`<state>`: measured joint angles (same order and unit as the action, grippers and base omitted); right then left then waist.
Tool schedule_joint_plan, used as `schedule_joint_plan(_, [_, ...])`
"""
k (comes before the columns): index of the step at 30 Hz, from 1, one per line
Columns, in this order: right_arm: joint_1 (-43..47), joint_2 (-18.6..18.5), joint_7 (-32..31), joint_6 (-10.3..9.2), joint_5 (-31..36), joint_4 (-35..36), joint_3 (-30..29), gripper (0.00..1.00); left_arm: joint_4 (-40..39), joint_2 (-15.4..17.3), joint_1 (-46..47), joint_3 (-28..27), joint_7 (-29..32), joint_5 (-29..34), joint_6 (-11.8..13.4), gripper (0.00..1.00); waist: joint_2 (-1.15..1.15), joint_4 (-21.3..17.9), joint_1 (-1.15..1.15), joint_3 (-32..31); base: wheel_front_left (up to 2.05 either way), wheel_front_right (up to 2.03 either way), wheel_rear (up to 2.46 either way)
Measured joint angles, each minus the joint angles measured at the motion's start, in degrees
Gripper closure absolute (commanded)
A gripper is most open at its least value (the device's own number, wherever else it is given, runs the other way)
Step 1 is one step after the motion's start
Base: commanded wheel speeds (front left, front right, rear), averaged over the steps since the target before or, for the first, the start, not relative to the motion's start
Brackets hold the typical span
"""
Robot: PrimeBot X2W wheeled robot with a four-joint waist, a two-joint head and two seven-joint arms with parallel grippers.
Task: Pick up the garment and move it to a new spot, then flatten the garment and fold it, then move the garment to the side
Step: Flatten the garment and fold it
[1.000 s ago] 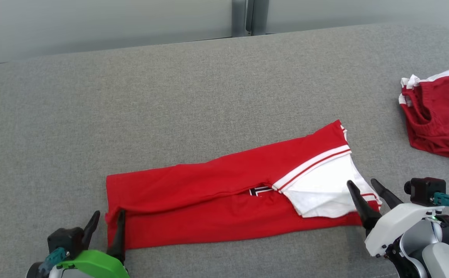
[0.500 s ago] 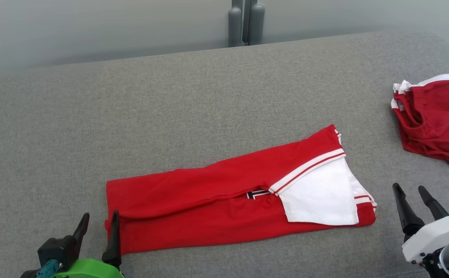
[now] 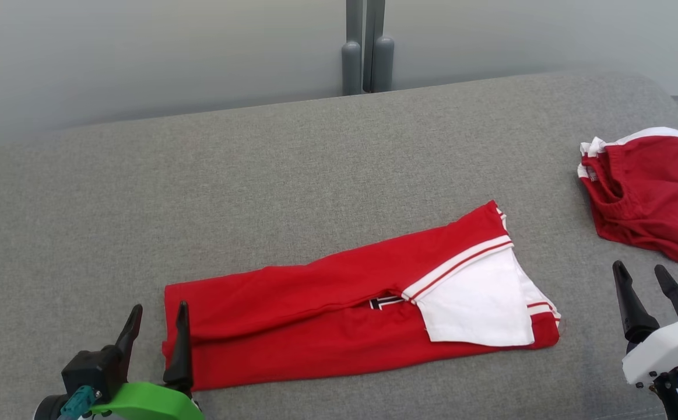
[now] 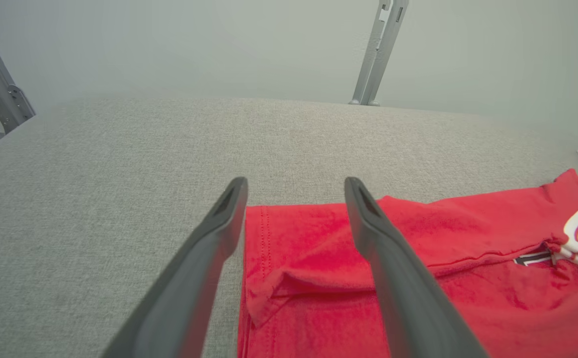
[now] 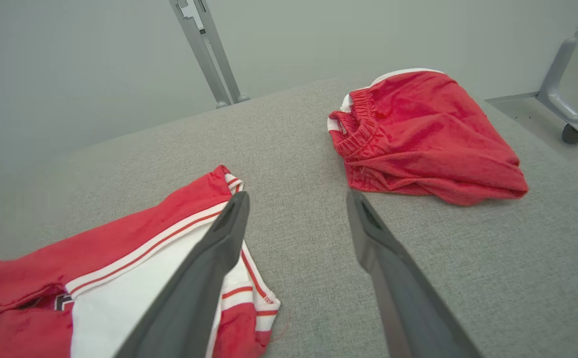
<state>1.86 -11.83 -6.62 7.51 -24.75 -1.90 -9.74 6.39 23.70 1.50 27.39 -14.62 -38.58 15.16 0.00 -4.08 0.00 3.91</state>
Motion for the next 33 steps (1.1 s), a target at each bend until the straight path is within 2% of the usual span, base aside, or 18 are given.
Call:
schedule_joint_plan(9, [-1.4, 0.1, -1.9, 0.0, 1.8, 0.2, 2.2, 0.0, -1.1, -0.1, 0.2, -0.3, 0.0, 0.2, 0.6, 0.0, 0.0, 1.0, 0.0, -1.9, 0.0, 0.0, 0.0])
schedule_joint_plan(14, [-3.1, -0.1, -3.7, 0.0, 2.4, -2.7, 3.1, 0.0, -2.2, 0.0, 0.2, -0.5, 0.0, 0.3, 1.1, 0.0, 0.0, 2.2, 0.0, -2.0, 0.0, 0.0, 0.0])
schedule_joint_plan(33, [-17.4, -3.1, -14.0, -0.01, 0.8, -26.4, 9.0, 0.0, -4.2, 0.4, 1.1, -1.1, 0.0, 0.6, 1.9, 0.0, 0.0, 9.1, 0.0, 0.9, 0.0, 0.0, 0.0])
